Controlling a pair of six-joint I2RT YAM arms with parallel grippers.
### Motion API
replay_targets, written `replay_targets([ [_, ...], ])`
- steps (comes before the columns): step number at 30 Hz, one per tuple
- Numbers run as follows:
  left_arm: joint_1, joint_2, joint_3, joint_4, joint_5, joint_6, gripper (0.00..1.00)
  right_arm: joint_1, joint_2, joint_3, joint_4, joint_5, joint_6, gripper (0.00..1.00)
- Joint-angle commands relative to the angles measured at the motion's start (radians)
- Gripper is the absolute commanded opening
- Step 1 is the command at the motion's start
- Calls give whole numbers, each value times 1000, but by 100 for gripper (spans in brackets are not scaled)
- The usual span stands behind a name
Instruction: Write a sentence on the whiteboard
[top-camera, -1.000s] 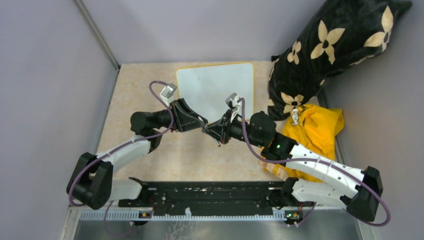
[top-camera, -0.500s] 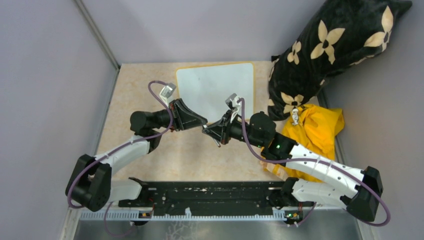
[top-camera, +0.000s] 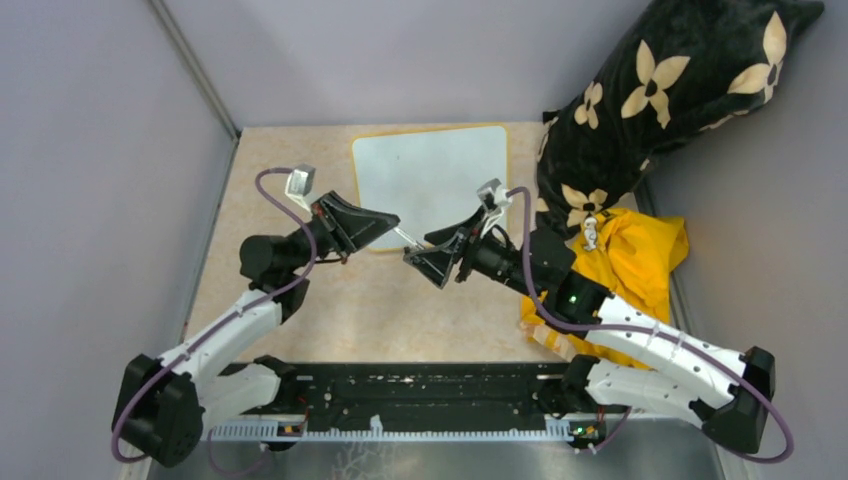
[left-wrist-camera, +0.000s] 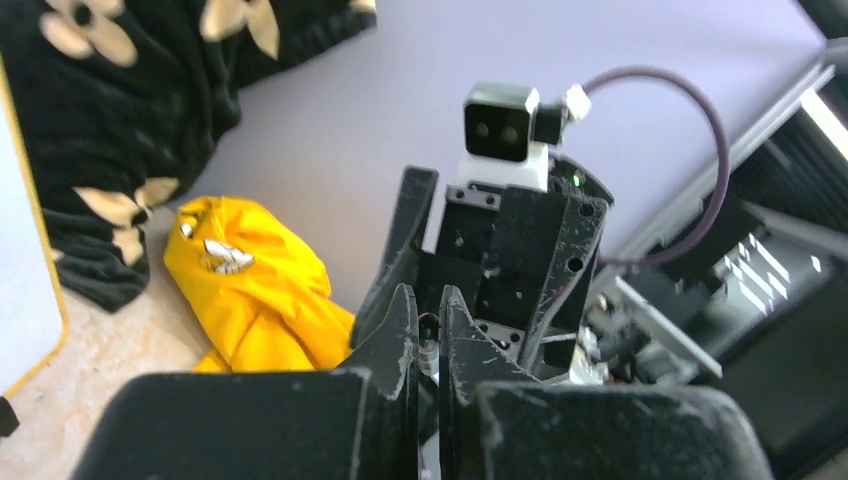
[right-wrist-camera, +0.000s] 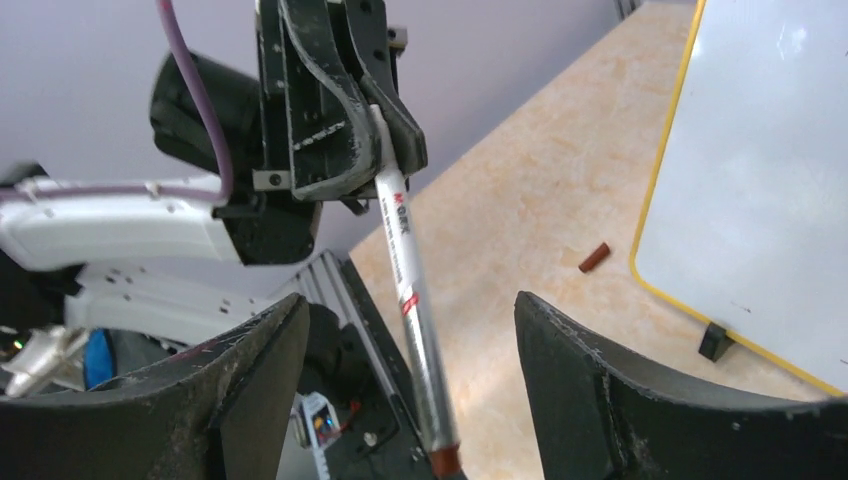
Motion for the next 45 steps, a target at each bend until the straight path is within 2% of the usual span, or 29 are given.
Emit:
replay_targets([
  [1, -4, -100, -24, -115, -280, 16, 0, -13, -48, 38, 129, 69, 107, 74],
  [4, -3, -152, -22, -163, -386, -9, 0, -51, -27, 49, 178, 37, 202, 75],
  [8, -4, -194, -18, -208, -457, -54, 0, -117, 17, 19, 339, -74, 346, 73],
  [13, -4, -232, -26, -254, -512, -79, 0, -120, 81, 23, 493, -129, 402, 69],
  [21, -4, -259, -59, -270, -595, -151, 0, -120, 186, 65, 578, -141, 446, 63],
  [29, -4, -269, -69, -288, -623, -164, 0, -111, 238, 76, 601, -95, 450, 55],
  [45, -25, -257, -94, -266, -636, -185, 0, -70, 312, 163, 488, -23, 358, 44],
])
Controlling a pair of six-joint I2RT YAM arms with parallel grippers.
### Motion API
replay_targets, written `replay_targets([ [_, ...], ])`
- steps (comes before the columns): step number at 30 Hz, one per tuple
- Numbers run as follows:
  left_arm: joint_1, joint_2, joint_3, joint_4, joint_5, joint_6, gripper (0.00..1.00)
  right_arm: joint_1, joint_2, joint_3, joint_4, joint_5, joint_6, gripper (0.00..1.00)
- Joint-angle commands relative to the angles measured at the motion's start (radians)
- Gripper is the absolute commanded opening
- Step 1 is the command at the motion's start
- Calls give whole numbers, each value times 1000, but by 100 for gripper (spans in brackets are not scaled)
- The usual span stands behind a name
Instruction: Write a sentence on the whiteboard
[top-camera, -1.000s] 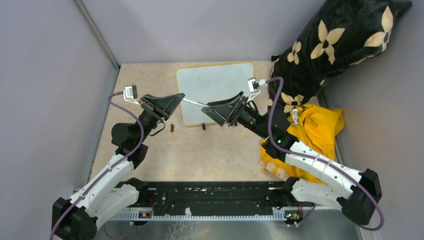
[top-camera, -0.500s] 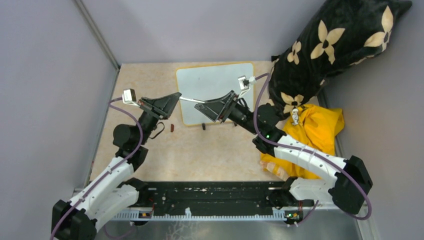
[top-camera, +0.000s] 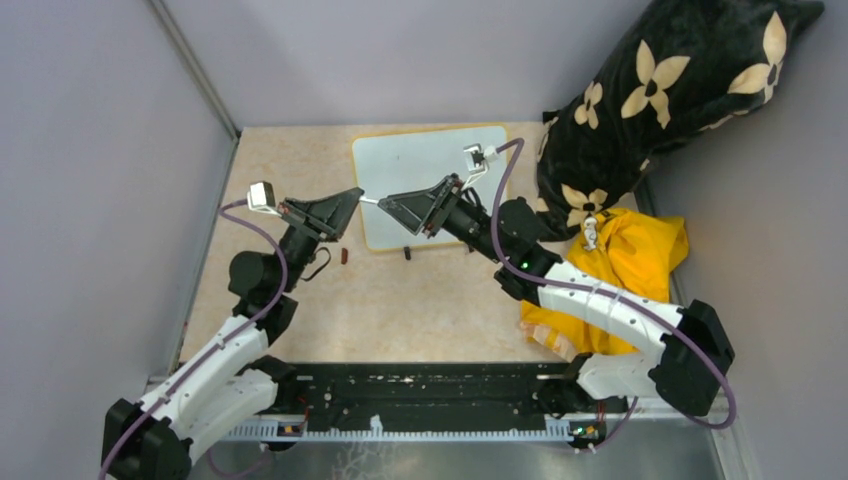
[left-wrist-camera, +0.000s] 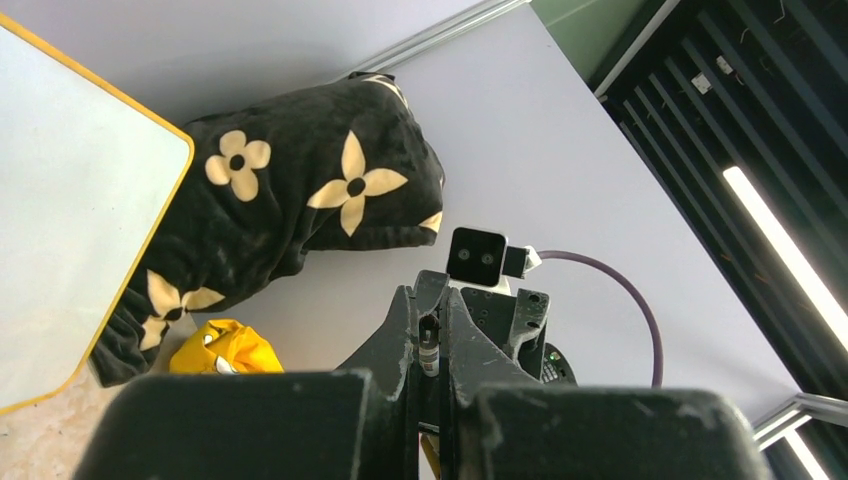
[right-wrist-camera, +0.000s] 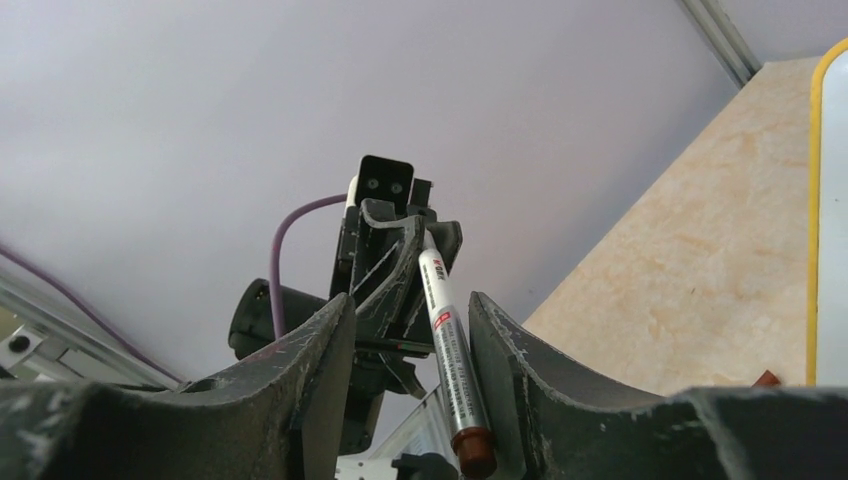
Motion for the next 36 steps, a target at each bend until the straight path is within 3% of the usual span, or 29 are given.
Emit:
replay_targets([
  [1, -12, 4, -8, 19, -12, -3, 0, 11, 7, 57, 21, 21, -29, 43],
  [18, -20, -34, -11, -44, -133, 10, 0, 12, 27, 46, 56, 4, -33, 42],
  [36, -20, -23, -2, -39, -120, 14, 0, 12, 31, 39, 72, 9, -32, 44],
])
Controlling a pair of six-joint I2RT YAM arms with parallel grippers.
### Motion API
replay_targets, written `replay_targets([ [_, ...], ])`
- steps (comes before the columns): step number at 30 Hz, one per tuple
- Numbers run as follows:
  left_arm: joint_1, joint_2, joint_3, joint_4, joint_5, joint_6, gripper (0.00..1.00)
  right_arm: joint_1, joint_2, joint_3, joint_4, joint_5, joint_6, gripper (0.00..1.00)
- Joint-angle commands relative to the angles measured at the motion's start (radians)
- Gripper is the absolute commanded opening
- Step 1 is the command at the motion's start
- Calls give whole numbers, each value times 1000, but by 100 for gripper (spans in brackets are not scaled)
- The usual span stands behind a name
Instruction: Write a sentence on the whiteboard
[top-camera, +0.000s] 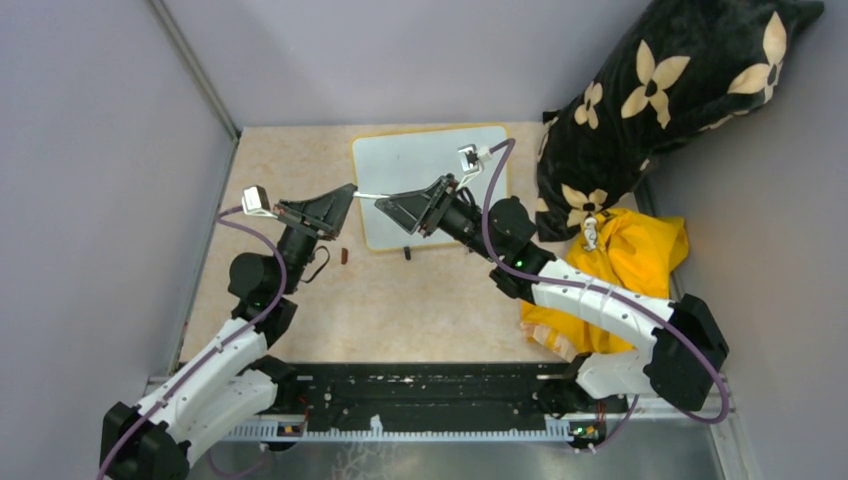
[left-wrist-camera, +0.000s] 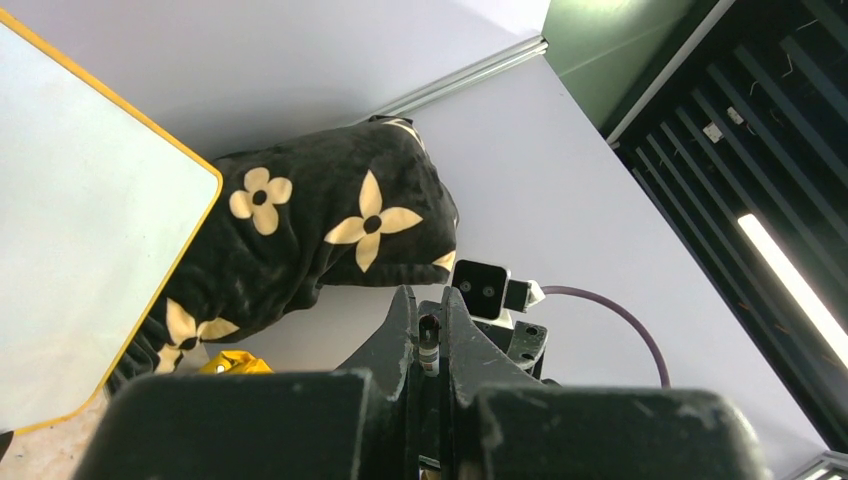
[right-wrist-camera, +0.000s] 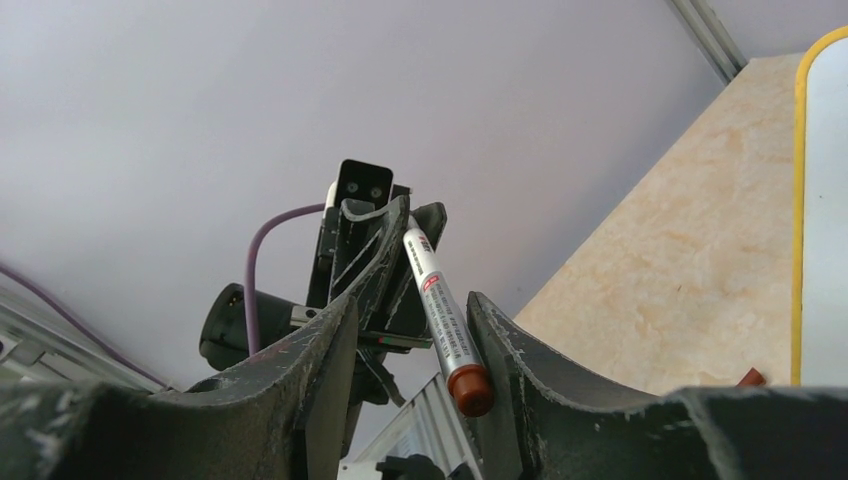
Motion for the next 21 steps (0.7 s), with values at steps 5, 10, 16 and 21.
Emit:
replay_targets([
  [5, -4, -3, 3, -5, -4, 12, 0, 12, -10, 32, 61, 9, -14, 44],
  [10, -3, -9, 0, -16, -9, 12, 0, 14, -9, 31, 67, 18, -12, 44],
  [16, -3, -18, 1, -26, -9, 13, 0, 20, -9, 32, 62, 31, -11, 44],
  [21, -4, -21, 3, -34, -3, 13, 0, 21, -10, 34, 51, 56, -5, 42],
])
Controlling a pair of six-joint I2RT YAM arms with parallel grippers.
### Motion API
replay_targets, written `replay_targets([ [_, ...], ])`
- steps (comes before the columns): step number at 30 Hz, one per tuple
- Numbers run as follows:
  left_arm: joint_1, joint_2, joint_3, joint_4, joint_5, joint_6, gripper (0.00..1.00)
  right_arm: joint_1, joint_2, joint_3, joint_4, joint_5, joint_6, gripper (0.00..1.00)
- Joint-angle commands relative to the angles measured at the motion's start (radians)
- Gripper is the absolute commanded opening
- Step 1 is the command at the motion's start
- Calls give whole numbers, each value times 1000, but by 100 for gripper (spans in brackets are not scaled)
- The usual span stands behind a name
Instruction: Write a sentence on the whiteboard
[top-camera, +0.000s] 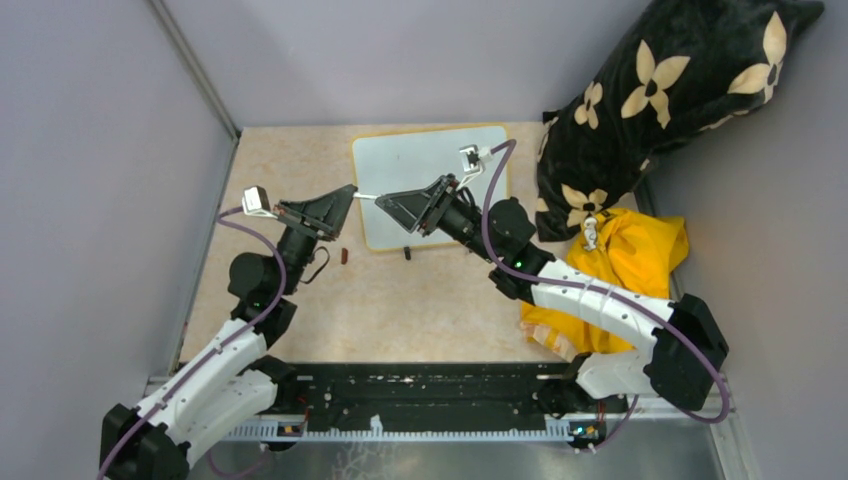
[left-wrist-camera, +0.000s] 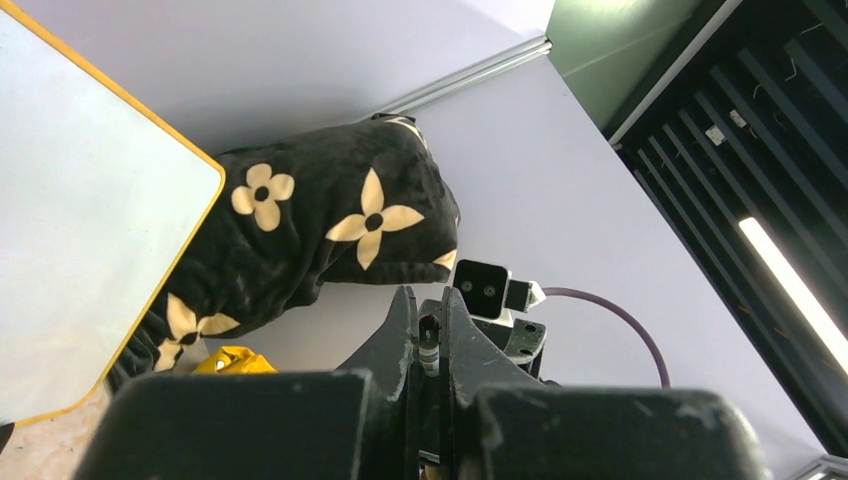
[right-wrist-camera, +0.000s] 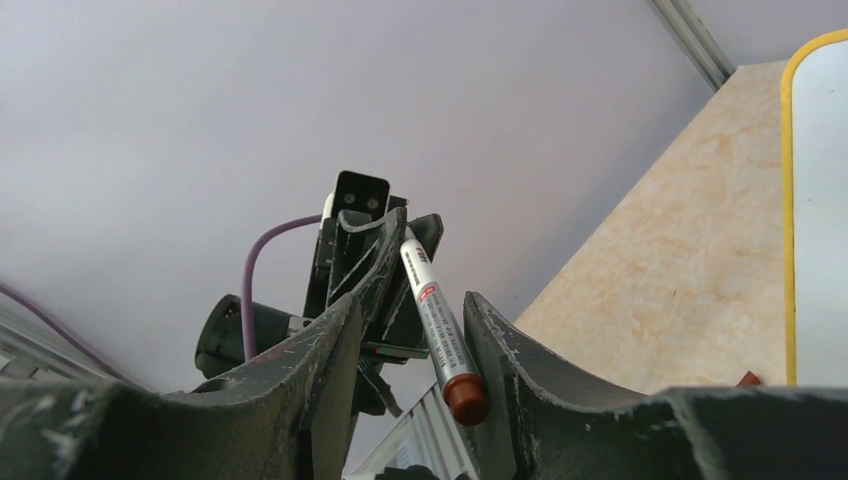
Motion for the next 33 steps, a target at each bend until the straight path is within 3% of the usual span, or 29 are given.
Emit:
replay_targets([
  [1, -3, -14, 4, -15, -1, 12, 0, 14, -9, 35, 46, 28, -6, 40],
  [10, -3, 5, 10, -35, 42, 10, 0, 16, -9, 42, 10, 47, -11, 33],
  [33, -6, 15, 3, -36, 69, 3, 0, 17, -35, 9, 6, 46, -12, 42],
])
